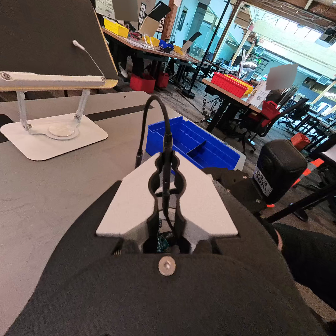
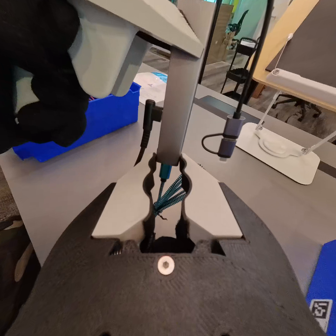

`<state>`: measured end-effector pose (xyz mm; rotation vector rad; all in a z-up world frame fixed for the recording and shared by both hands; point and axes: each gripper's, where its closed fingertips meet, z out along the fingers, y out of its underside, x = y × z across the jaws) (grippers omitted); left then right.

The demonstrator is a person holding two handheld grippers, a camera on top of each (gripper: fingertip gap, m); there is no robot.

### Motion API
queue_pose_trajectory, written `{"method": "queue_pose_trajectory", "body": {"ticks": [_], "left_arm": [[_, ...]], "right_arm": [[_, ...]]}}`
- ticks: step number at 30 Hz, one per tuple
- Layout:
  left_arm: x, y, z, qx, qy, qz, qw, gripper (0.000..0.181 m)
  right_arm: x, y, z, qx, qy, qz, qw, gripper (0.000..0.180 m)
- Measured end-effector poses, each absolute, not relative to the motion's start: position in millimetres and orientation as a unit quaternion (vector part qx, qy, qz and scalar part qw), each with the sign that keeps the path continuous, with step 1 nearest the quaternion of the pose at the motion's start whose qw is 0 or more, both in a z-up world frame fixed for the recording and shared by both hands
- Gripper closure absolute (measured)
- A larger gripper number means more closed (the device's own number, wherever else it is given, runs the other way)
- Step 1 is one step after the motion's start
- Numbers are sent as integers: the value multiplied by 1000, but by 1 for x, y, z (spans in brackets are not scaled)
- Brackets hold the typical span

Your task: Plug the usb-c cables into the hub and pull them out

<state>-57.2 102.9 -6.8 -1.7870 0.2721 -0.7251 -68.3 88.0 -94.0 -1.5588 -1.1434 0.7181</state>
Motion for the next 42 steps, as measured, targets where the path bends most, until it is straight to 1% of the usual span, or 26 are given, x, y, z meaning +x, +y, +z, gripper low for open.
{"method": "queue_pose_trajectory", "body": {"ticks": [6, 7, 8, 9, 11, 13, 14, 16, 20, 23, 25, 32, 34, 35, 36, 40, 41, 42], "left_arm": [[-66, 103, -20, -768, 107, -315, 547, 174], [-72, 102, -20, -773, 104, -302, 548, 171], [-81, 101, -19, -781, 105, -261, 557, 156], [-90, 99, -13, -785, 114, -204, 574, 148], [-95, 87, 4, -781, 158, -129, 591, 154], [-86, 76, 17, -778, 219, -98, 580, 157], [-80, 72, 19, -782, 253, -91, 562, 161], [-71, 68, 14, -799, 318, -78, 504, 160], [-85, 64, -30, -853, 409, -36, 323, 158], [-93, 55, -57, -843, 481, -18, 239, 157], [-103, 53, -76, -842, 507, 4, 187, 149], [-91, 18, -139, -847, 508, -153, 27, 141], [-88, 10, -153, -845, 500, -188, -2, 149], [-87, 5, -158, -843, 498, -204, -16, 158], [-88, 3, -163, -842, 498, -208, -20, 171], [-86, 12, -173, -859, 455, -233, 12, 174], [-84, 15, -174, -865, 435, -247, 26, 175], [-83, 18, -173, -869, 416, -265, 41, 175]], "right_arm": [[-68, 89, -107, -649, -507, 289, 489, 158], [-67, 91, -110, -647, -522, 271, 485, 158], [-65, 94, -116, -647, -539, 250, 477, 158], [-63, 96, -119, -645, -554, 236, 471, 158], [-60, 99, -123, -635, -582, 208, 463, 157], [-57, 101, -128, -615, -620, 170, 457, 157], [-57, 102, -129, -605, -636, 153, 455, 157], [-59, 98, -134, -576, -672, 133, 447, 158], [-57, 98, -144, -531, -721, 74, 439, 158], [-59, 87, -151, -493, -754, 76, 427, 158], [-58, 84, -155, -465, -775, 56, 425, 158], [-63, 71, -160, -358, -826, -10, 436, 158], [-65, 67, -158, -336, -831, -20, 444, 158], [-65, 67, -157, -329, -831, -25, 448, 158], [-65, 67, -156, -324, -832, -32, 450, 158], [-64, 75, -162, -312, -835, -57, 450, 157], [-63, 79, -161, -322, -830, -66, 451, 151], [-61, 87, -155, -339, -818, -80, 458, 136]]}}
